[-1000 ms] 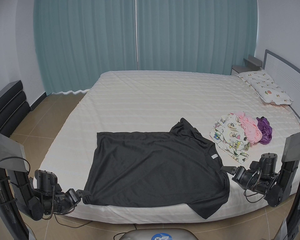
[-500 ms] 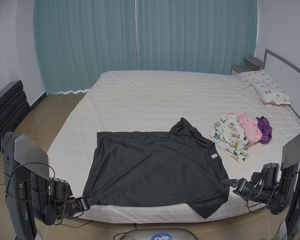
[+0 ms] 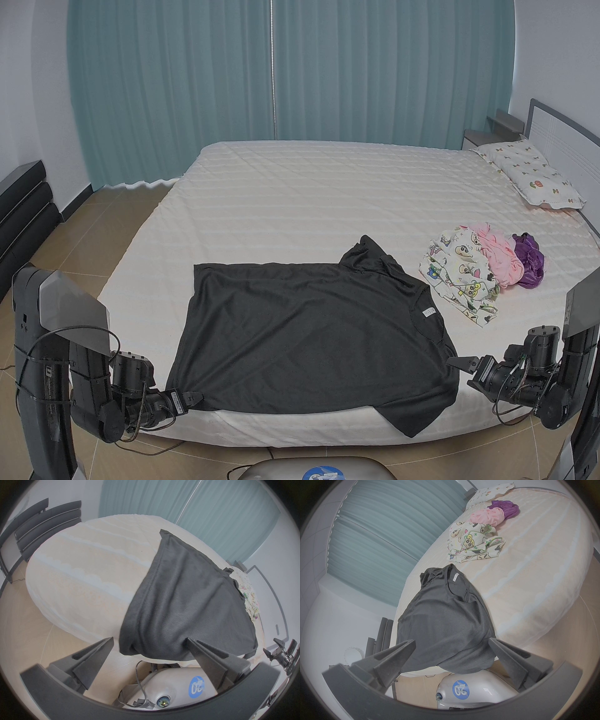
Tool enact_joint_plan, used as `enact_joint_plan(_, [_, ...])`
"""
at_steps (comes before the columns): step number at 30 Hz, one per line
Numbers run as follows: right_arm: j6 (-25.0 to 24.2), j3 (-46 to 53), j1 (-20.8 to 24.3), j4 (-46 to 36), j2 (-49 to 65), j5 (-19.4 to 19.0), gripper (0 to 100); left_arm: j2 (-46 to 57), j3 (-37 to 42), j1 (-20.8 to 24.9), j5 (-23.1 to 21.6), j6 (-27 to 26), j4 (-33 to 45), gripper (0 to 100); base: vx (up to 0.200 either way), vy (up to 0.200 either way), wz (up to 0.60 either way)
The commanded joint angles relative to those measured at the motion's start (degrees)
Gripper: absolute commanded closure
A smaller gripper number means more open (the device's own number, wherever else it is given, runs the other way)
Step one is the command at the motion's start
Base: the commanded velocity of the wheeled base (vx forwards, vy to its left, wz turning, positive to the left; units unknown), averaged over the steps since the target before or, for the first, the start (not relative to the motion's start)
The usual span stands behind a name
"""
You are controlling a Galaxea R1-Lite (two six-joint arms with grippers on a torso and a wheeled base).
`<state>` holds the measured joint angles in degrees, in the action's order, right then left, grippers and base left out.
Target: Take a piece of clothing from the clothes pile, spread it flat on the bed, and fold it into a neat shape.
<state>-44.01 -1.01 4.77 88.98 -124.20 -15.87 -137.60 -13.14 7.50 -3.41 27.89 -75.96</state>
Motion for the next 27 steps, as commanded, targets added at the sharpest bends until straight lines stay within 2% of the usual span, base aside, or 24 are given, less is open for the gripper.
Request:
enact_joint_plan(1, [0.0, 1.0, 0.2, 0.8, -0.3, 0.1, 0, -0.3, -1.5, -0.6, 0.5, 0.4, 0.0, 0, 0.000, 0.000, 0.00])
enact_joint_plan(4, [0.0, 1.0, 0.1, 0.8, -0.3, 0.0, 0, 0.2, -0.7, -0.6, 0.1, 1.0, 0.0, 0, 0.000, 0.000, 0.00])
enact_joint_plan(5, [0.0, 1.0, 0.1, 0.8, -0.3, 0.1, 0, 0.5, -0.5, -0.5, -0.1, 1.4, 0.0, 100, 0.000, 0.000, 0.00])
enact_joint_plan(16, [0.0, 1.0, 0.4, 0.8, -0.7, 0.0, 0, 7.6, 4.3, -0.6, -0.4, 3.0, 0.0, 100, 0.000, 0.000, 0.00])
enact_joint_plan(22, [0.5, 1.0, 0.2, 0.9, -0.6, -0.3, 0, 12.5, 2.6, -0.9, -0.6, 3.6, 0.3, 100, 0.000, 0.000, 0.00])
enact_joint_plan(24, [0.5, 0.8, -0.1, 0.9, -0.5, -0.4, 0, 13.4, 2.2, -1.0, -1.2, 4.5, 0.7, 100, 0.000, 0.000, 0.00])
enact_joint_plan(27, [0.8, -0.8, -0.5, 0.9, -2.0, -1.1, 0, 17.9, 0.0, -1.3, -5.3, 11.0, 6.6, 100, 0.000, 0.000, 0.00])
